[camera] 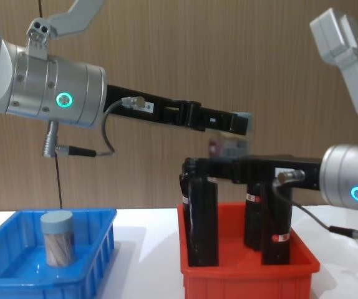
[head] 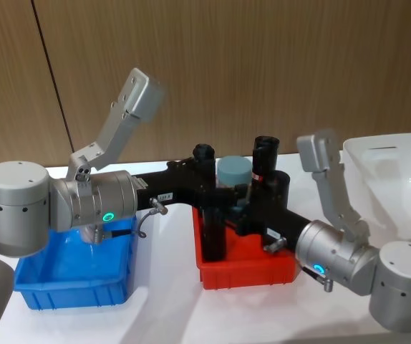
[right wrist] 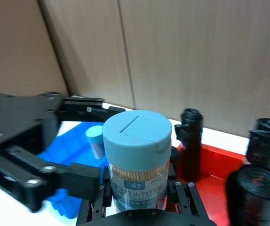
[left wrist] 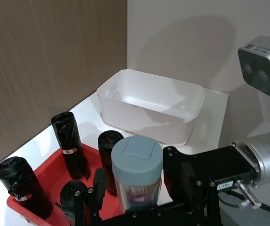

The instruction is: Pick the cotton swabs from the blue box and place them into the white box.

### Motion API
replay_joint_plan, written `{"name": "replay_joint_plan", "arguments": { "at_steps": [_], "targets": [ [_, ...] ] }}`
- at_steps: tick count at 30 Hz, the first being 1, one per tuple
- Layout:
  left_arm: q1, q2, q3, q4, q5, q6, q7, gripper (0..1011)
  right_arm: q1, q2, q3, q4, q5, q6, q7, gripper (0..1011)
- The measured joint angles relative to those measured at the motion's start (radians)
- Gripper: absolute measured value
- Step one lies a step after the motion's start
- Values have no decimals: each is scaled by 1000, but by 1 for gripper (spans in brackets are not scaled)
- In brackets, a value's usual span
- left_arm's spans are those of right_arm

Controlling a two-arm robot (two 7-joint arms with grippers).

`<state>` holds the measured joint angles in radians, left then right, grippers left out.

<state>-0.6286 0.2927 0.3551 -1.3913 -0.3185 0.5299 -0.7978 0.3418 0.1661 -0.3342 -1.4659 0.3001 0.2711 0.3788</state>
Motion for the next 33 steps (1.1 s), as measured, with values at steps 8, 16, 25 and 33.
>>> {"name": "replay_joint_plan", "arguments": {
  "at_steps": [8,16,25,33],
  "targets": [
    [0,0,0,0,0,0,0,1004,2,18,26,26,2,-18,-53,629],
    [0,0,0,0,0,0,0,1004,5,42,60,50,8,-40,-110,629],
    [0,0,0,0,0,0,0,1004,11,80,112,85,9,-71,-178,629],
    [0,0,0,0,0,0,0,1004,13,112,155,114,2,-94,-235,629]
  ]
}}
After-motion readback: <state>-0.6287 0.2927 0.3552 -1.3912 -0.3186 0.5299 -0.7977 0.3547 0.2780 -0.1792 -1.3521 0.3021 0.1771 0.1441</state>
